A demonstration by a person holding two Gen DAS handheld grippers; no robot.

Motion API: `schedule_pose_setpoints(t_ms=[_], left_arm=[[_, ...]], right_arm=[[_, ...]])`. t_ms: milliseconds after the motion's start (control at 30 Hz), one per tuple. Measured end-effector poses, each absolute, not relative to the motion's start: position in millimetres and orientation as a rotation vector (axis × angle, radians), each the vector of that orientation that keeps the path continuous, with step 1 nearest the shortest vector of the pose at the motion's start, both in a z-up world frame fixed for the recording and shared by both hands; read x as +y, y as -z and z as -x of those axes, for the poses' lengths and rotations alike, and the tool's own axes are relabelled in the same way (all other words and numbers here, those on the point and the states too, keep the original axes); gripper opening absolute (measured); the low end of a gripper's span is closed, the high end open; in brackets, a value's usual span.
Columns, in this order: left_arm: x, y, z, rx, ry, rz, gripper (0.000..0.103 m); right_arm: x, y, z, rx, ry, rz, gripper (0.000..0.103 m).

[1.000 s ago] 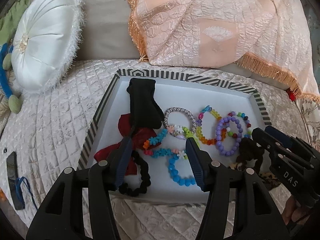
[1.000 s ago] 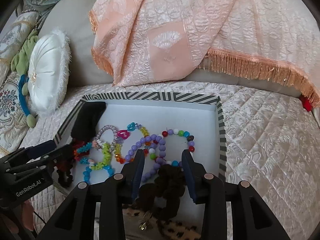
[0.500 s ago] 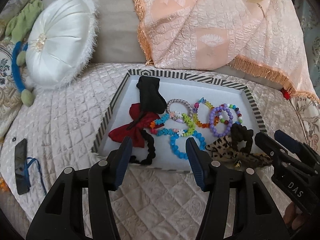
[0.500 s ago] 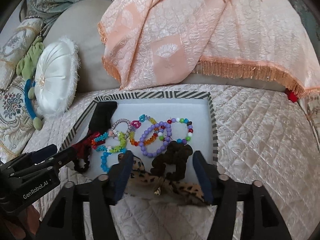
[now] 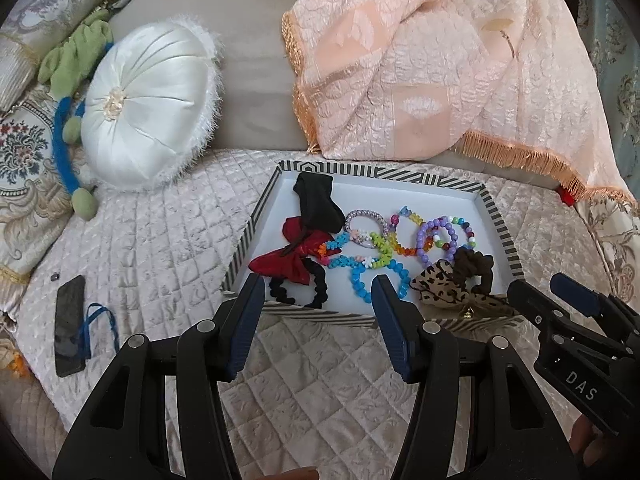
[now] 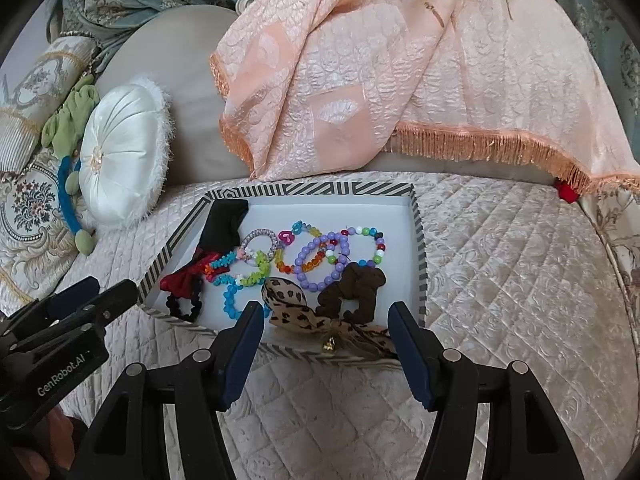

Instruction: Organize jewelry

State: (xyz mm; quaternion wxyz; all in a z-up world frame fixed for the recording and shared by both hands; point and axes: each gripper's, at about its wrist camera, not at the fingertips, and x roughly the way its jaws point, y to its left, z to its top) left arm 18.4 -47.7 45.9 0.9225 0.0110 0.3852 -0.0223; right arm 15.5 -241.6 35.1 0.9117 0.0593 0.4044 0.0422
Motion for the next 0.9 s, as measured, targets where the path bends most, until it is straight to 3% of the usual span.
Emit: schedule_pose_setpoints(t_ms=[900], left_arm=[[-44,-60,22,0.739,0.035,-0.034,0.055]], right_arm=[[-229,-54,19,0.803,-0.095,-0.063,0.066]])
